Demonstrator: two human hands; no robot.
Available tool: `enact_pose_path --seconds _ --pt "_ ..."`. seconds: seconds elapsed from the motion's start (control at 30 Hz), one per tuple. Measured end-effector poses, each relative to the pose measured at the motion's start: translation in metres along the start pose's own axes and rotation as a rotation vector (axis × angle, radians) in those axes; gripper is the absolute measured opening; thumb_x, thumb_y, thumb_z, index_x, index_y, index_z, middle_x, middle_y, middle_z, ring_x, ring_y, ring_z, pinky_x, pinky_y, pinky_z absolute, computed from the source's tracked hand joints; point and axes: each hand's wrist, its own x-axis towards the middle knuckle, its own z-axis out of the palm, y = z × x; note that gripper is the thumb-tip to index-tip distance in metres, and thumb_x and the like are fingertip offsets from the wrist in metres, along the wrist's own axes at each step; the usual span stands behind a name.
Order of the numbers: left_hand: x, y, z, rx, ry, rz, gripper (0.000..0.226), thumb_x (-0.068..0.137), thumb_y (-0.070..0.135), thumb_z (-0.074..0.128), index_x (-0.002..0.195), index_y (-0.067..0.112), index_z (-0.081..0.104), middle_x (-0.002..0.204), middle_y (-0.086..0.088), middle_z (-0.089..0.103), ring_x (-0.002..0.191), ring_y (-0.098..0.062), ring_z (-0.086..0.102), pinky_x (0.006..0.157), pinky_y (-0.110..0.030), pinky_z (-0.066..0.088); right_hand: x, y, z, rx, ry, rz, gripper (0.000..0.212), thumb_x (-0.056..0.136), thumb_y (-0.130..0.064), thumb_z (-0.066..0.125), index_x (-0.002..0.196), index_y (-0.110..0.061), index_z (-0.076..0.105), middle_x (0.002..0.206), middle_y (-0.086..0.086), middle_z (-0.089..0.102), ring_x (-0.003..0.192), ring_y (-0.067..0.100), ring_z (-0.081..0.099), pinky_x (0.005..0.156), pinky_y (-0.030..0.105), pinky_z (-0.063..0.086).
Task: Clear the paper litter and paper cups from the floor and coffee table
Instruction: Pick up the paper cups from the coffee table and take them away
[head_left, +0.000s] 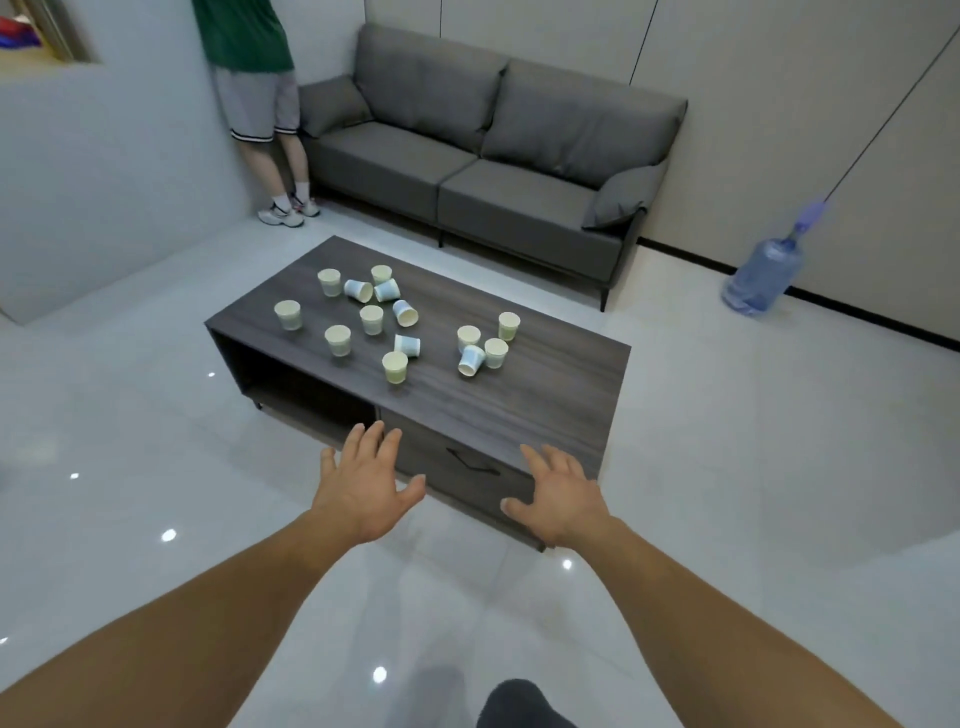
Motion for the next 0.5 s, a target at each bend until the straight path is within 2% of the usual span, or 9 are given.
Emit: enact_pose_path --seconds 0.17,0.5 --pt "0.085 -0.019 -0.006 -0.004 -0.017 0.008 0.079 0.088 0.066 0.032 0.152 0.024 0.013 0.16 0.0 0.009 0.148 -0.021 0.001 0.116 -0.051 0.012 0.084 -0.017 -0.022 0.022 -0.014 -0.026 0.089 0.088 -0.065 0.05 0.156 -0.032 0.003 0.164 0.0 0.003 0.149 0.026 0.005 0.117 0.055 0.016" --pt "0.254 -0.049 -0.04 -0.01 -0.048 -0.06 0.08 0.087 0.065 0.037 0.151 0.025 0.012 0.16 0.0 0.01 0.147 -0.021 0.003 0.116 -0.051 0.014 0.274 -0.04 -0.078 0.002 -0.068 -0.045 0.088 0.087 -0.059 0.054 0.156 -0.03 0.008 0.163 0.0 0.007 0.148 0.025 0.011 0.115 0.054 0.023"
